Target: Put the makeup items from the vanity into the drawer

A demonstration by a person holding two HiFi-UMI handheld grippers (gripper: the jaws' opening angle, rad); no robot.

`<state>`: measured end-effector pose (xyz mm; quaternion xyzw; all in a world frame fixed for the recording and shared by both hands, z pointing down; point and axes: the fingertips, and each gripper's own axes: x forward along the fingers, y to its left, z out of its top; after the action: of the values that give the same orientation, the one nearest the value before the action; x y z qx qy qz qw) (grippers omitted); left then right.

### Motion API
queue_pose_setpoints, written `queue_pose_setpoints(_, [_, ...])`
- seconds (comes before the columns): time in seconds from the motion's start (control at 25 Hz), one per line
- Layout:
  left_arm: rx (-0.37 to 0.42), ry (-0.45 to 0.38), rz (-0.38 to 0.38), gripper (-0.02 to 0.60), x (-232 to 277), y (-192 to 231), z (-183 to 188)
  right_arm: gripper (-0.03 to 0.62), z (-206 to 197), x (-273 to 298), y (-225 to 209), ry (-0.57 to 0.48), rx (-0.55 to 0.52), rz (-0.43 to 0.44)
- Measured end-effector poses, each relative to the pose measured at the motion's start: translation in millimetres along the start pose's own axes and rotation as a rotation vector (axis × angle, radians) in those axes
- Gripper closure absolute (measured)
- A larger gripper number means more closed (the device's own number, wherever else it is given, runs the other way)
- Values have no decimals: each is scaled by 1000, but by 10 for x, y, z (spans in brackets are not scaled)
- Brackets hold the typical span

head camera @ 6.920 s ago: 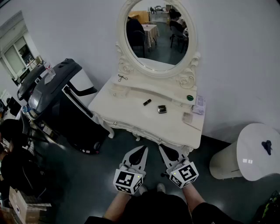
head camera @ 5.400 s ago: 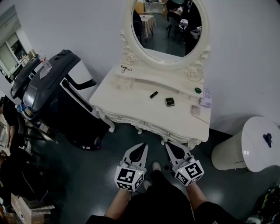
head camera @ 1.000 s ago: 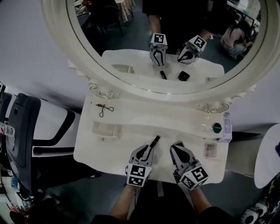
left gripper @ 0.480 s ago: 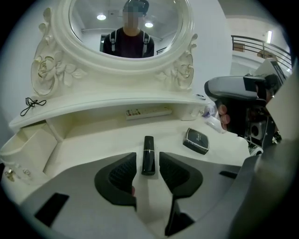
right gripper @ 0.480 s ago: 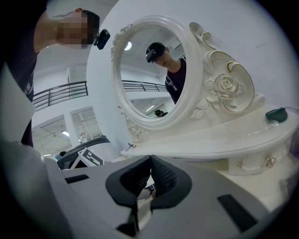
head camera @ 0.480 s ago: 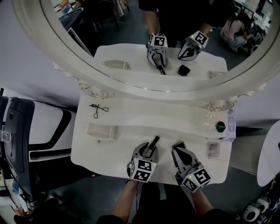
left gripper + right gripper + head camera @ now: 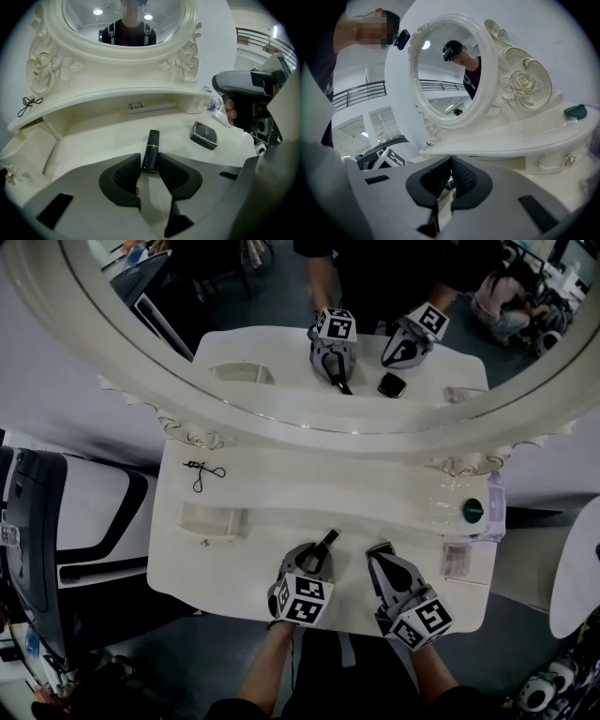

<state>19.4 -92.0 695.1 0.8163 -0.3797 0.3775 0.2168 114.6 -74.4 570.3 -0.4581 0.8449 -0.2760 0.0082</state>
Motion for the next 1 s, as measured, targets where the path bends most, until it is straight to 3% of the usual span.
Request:
queue_pose_setpoints(0.44, [5, -10, 15, 479, -20, 33, 20, 569, 7, 29, 7, 4, -1, 6])
queue_pose_setpoints(0.84, [7, -69, 8, 479, -327, -25, 219, 569, 195, -63, 148, -22, -10, 14])
queue_pose_setpoints(1.0, [-27, -101, 0, 479, -484, -44, 272, 569, 270, -97, 244, -30, -25, 30])
